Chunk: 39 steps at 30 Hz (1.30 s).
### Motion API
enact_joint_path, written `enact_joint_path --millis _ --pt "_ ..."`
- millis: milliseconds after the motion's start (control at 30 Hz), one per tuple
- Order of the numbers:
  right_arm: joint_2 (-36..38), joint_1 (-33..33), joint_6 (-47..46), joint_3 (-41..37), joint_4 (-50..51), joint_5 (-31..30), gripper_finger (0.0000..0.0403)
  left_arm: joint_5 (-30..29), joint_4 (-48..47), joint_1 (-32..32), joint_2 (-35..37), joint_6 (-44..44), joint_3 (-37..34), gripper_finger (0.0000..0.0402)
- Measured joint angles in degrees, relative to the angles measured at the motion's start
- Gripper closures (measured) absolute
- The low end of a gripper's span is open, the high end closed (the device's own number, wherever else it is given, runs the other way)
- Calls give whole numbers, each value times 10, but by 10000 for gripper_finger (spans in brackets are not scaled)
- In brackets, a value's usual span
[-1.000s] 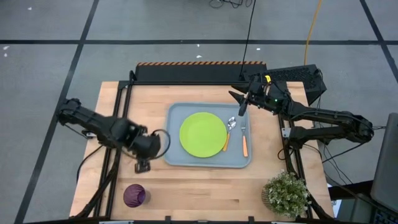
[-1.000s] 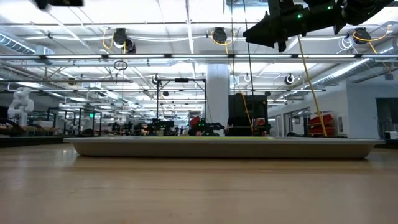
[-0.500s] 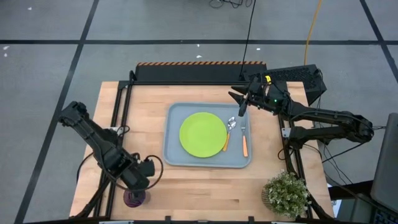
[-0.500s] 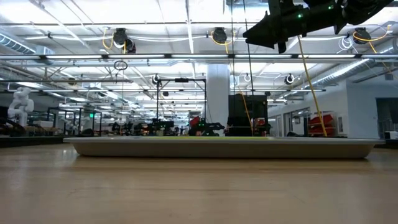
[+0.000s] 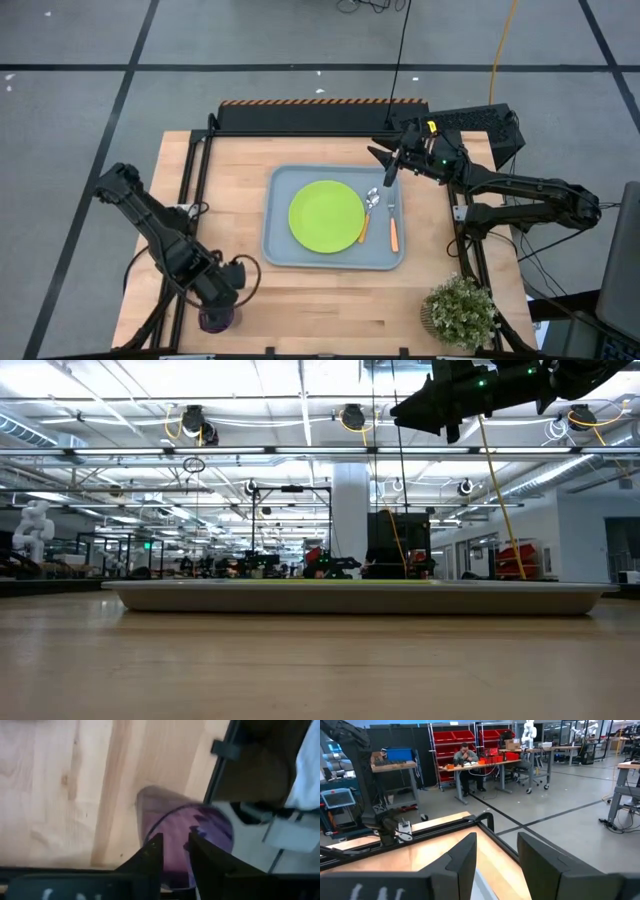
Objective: Pick and place plate/cup/fork/spoon on tray
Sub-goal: Put the violet cup on the gray serving tray to the top left of the green plate
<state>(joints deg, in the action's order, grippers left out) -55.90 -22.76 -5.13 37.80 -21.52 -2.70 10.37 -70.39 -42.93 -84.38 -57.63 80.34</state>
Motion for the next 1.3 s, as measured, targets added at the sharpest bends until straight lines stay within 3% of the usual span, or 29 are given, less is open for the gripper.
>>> enact_joint_path --millis 167,433,867,967,1133,1300 --pt "0 0 4 0 6 0 268 -30 4 -27 0 75 -17 284" --pt "0 0 0 0 8 0 268 -47 0 -31 0 109 -54 282" --pt "0 0 -2 0 17 0 268 -47 0 -27 0 92 -78 284" --pt "0 0 -2 0 17 0 268 -46 0 -19 0 69 -78 307" --pt "0 0 -1 0 17 0 268 -35 -1 -4 0 52 -78 385" --pt "0 0 0 0 16 0 268 -36 2 3 0 52 -78 392"
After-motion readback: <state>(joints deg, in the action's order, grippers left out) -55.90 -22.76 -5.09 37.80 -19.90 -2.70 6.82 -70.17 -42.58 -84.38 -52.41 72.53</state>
